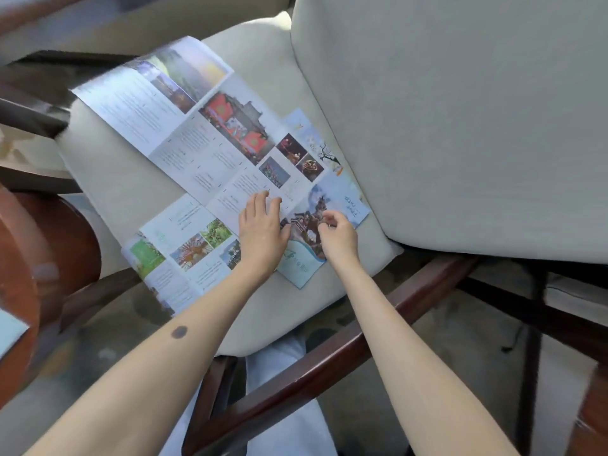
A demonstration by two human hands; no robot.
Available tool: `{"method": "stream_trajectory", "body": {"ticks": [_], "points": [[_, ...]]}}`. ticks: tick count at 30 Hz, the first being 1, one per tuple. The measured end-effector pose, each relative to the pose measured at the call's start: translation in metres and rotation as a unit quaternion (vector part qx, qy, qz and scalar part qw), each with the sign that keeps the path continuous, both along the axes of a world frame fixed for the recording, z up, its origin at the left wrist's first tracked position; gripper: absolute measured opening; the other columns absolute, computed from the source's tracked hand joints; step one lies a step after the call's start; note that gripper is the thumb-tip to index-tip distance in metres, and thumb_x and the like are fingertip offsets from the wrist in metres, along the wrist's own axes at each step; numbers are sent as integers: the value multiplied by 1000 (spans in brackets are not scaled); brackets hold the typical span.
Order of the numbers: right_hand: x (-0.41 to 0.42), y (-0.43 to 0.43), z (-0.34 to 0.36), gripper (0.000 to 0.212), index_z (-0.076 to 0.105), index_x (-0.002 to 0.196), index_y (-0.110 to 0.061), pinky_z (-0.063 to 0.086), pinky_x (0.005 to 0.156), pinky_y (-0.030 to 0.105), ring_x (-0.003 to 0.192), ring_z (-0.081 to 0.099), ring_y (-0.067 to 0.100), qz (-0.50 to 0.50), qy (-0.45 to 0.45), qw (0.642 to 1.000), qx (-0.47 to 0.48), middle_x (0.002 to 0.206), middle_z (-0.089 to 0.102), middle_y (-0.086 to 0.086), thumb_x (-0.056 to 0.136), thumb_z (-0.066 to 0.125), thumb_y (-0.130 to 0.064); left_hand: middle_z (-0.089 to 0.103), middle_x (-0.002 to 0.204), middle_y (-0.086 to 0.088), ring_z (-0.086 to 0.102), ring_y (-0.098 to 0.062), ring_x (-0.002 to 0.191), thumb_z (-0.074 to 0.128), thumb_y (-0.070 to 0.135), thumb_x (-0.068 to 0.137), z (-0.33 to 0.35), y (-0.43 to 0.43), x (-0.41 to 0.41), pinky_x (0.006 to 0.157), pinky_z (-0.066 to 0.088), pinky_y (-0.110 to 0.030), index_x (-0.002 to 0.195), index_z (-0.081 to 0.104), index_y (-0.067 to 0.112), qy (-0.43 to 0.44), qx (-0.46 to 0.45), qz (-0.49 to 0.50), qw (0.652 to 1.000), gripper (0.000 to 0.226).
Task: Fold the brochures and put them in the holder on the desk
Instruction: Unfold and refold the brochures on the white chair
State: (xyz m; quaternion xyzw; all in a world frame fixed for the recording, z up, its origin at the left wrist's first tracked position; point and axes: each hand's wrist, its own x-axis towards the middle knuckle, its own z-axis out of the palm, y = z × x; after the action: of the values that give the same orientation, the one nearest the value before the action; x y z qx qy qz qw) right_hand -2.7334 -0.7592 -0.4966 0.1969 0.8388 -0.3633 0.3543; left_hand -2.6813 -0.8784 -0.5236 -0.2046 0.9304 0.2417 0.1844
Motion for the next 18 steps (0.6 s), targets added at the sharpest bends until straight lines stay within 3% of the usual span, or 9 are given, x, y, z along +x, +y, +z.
{"method": "stream_trajectory", "body": {"ticks": [3, 8, 14, 18], "points": [[-4, 2, -5, 30, 57, 118, -11, 38, 84, 20, 108, 54, 17, 2, -4, 1000, -6, 123, 59, 7, 90, 46, -7, 18, 154, -16, 11, -33, 144, 54, 41, 88, -9, 2, -2, 117, 13, -48, 140, 29, 9, -35, -7, -12, 999, 67], [-7, 13, -11, 28, 58, 115, -11, 34, 76, 13, 94, 49, 8, 13, -10, 1000, -8, 120, 61, 5, 90, 47, -6, 2, 158, -17, -1, -36, 145, 54, 54, 84, -26, 4, 2, 117, 5, -52, 148, 8, 10, -88, -16, -35, 995, 91], [-16, 17, -13, 28, 58, 116, -9, 35, 78, 11, 95, 49, 7, 20, -8, 1000, 3, 120, 61, 5, 91, 46, -7, 2, 158, -15, 0, -34, 146, 52, 46, 88, -35, 4, 9, 117, 6, -49, 148, 14, 9, -83, -31, -41, 995, 80], [-24, 12, -10, 28, 58, 116, -10, 37, 84, 18, 98, 49, 8, 15, -3, 1000, 0, 121, 60, 5, 91, 45, -7, 5, 158, -13, 3, -32, 146, 48, 40, 92, -35, -3, 11, 117, 9, -46, 147, 16, 10, -80, -30, -54, 995, 71]]}}
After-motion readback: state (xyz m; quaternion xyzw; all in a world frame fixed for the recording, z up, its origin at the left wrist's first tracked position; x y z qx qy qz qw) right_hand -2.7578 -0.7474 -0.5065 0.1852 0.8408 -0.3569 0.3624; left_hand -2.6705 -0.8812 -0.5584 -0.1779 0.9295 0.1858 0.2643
